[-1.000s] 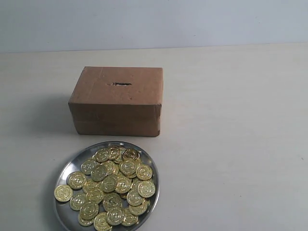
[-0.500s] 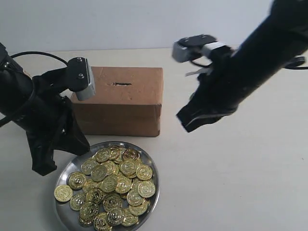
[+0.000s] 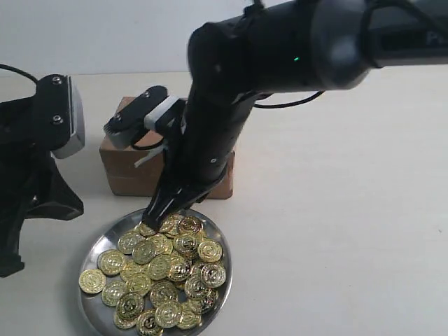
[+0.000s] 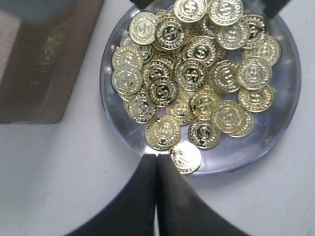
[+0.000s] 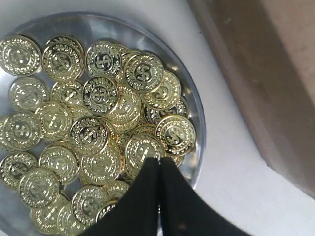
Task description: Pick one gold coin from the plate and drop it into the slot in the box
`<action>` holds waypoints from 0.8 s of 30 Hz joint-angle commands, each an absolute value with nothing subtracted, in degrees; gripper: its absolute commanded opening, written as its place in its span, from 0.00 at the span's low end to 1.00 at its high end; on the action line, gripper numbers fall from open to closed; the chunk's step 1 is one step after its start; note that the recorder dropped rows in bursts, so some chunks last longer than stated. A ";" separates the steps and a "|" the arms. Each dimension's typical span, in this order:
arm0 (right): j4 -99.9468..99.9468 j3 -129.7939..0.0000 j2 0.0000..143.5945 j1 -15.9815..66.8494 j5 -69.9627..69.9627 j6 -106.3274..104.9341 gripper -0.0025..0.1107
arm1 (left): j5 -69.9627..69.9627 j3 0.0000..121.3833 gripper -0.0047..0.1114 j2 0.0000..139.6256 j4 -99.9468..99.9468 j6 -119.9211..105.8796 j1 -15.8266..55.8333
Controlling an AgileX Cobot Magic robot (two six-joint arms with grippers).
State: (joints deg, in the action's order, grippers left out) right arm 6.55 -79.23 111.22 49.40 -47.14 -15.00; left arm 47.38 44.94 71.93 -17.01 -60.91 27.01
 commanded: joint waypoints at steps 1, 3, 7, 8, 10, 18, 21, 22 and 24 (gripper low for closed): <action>-1.00 -81.29 113.76 52.36 -46.70 -7.84 0.08 | 44.90 40.99 0.04 64.97 -16.69 -60.51 27.37; 1.37 -81.69 114.81 52.36 -46.82 -7.35 0.15 | 44.05 39.03 0.04 61.55 -16.69 -60.51 27.37; 4.50 -81.69 115.96 52.36 -46.96 -7.35 0.31 | 38.43 35.02 0.04 55.64 -17.10 -61.12 27.37; 4.84 -81.69 116.26 52.36 -46.96 -7.35 0.36 | 36.36 33.78 0.04 54.39 -17.33 -61.12 27.37; 4.95 -81.69 116.83 52.36 -46.58 -7.35 0.42 | 33.19 31.64 0.04 52.60 -18.21 -61.27 27.37; 4.41 -81.69 119.72 52.36 -46.12 -1.67 0.43 | 29.67 28.87 0.04 52.37 -24.46 -67.74 27.37; 3.95 -81.69 120.67 52.36 -46.22 -0.97 0.43 | 29.54 28.87 0.04 52.37 -24.71 -68.54 27.37; 3.95 -81.69 120.80 52.36 -46.23 -0.34 0.43 | 29.54 28.87 0.04 52.37 -24.71 -68.54 27.37; 3.54 -81.69 121.29 52.36 -46.23 0.77 0.43 | 29.43 28.87 0.04 52.37 -24.81 -68.53 27.37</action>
